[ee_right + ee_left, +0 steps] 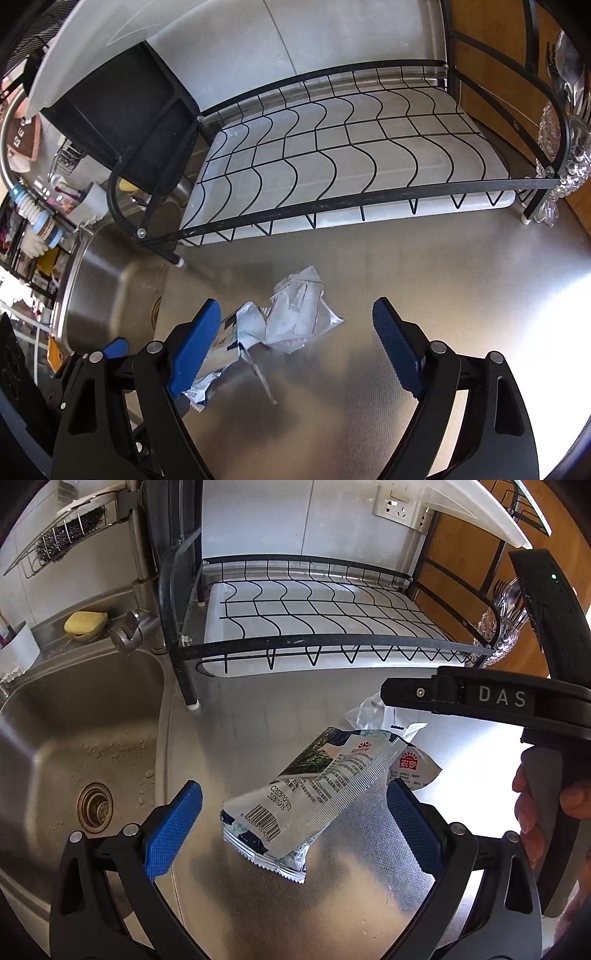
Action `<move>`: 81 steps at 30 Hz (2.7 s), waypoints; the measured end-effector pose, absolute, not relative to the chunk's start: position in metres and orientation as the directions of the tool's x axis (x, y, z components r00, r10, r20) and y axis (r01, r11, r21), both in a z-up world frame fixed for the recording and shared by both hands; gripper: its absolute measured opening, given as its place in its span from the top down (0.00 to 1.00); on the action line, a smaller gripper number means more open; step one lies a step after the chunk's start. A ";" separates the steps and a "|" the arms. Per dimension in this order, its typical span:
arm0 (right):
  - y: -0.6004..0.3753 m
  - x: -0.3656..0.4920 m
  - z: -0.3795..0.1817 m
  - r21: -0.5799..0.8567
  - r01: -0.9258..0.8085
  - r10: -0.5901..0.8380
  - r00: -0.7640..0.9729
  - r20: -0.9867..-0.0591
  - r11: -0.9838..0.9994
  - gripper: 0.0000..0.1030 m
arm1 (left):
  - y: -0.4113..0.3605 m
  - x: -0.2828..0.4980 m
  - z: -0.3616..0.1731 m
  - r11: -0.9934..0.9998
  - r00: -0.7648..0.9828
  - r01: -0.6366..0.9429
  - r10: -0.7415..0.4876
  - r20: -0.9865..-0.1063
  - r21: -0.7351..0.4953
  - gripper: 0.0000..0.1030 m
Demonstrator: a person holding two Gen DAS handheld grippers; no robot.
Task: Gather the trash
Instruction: 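Grasp the printed snack wrapper with the left tool while the right tool grasps the white plastic wrapper, then carry both wrappers over the bin and open both tools to drop them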
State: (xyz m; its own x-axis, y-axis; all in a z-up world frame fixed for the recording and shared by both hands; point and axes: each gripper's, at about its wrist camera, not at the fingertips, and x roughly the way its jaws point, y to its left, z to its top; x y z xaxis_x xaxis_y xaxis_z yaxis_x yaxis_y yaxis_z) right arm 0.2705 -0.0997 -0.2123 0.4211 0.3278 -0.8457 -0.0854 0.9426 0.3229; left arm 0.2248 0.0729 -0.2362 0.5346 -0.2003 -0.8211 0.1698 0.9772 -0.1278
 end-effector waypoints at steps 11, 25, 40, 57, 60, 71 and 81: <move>-0.091 0.280 -0.244 0.287 -0.095 0.301 0.378 -0.875 0.953 0.71 | 0.066 0.227 -0.261 0.954 0.465 0.242 -0.274 -0.842 -0.177 0.58; -0.105 0.249 -0.236 0.301 -0.121 0.324 0.380 -0.866 0.946 0.87 | 0.048 0.211 -0.254 0.939 0.483 0.276 -0.320 -0.815 -0.205 0.93; -0.159 0.179 -0.205 0.328 -0.128 0.351 0.416 -0.839 0.936 0.87 | 0.000 0.144 -0.227 0.944 0.507 0.293 -0.288 -0.812 -0.152 1.00; -0.209 0.041 -0.189 0.332 -0.171 0.373 0.406 -0.834 0.928 0.87 | -0.040 -0.024 -0.205 0.954 0.522 0.251 -0.275 -0.807 -0.163 1.00; -0.212 0.013 -0.197 0.332 -0.175 0.375 0.387 -0.842 0.927 0.87 | -0.040 -0.050 -0.215 0.957 0.505 0.234 -0.271 -0.819 -0.173 1.00; -0.207 -0.053 -0.255 0.344 -0.161 0.376 0.263 -0.888 0.925 0.87 | -0.032 -0.108 -0.293 0.960 0.370 0.160 -0.273 -0.888 -0.228 1.00; -0.198 -0.064 -0.357 0.313 -0.104 0.325 0.143 -0.935 0.944 0.87 | -0.028 -0.110 -0.402 0.969 0.226 0.092 -0.243 -0.943 -0.228 1.00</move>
